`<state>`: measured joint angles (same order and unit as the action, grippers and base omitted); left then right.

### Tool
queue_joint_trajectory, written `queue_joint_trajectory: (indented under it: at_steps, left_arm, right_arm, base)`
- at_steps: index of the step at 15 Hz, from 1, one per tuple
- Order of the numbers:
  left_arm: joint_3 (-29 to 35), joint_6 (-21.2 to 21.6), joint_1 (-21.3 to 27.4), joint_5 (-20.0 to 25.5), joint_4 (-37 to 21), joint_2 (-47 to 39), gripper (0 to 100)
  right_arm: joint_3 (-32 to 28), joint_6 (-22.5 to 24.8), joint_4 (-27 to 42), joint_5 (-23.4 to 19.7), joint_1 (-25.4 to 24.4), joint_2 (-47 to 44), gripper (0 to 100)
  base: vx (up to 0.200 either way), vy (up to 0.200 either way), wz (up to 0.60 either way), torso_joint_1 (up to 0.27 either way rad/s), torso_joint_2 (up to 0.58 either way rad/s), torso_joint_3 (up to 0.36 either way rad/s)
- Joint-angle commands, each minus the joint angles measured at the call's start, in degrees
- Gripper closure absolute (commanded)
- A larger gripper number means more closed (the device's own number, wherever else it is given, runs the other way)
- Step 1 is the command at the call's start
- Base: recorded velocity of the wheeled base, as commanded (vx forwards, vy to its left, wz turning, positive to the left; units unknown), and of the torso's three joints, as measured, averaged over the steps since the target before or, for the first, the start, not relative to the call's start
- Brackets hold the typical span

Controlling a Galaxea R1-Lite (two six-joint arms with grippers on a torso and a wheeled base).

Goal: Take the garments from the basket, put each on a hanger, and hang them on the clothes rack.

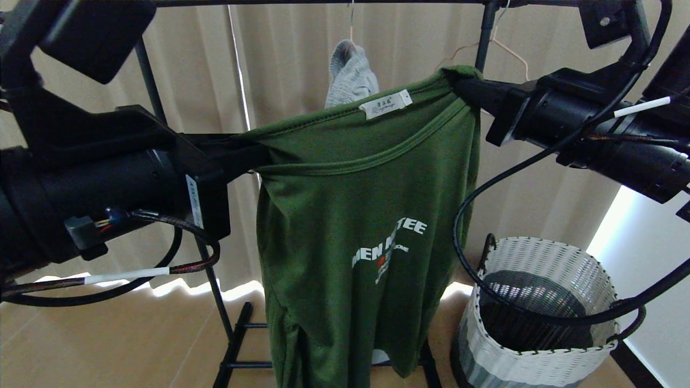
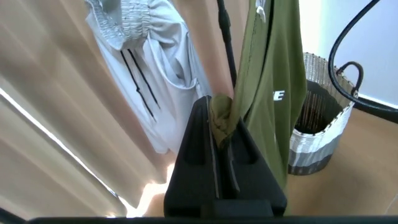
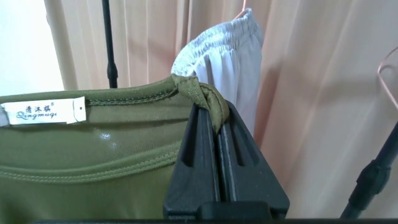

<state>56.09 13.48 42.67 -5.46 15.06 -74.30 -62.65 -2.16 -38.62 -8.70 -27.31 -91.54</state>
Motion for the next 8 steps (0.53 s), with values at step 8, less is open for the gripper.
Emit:
queue_joint_trajectory:
  at_steps: [8]
  left_arm:
    - [5.87, 3.66, -7.86, -1.75, 0.41, -6.38, 100]
  right_arm:
    - [0.95, 0.14, 5.84, 0.62, 0.06, 7.52, 100]
  base:
    - [0.000, 0.000, 0.00, 0.000, 0.00, 0.000]
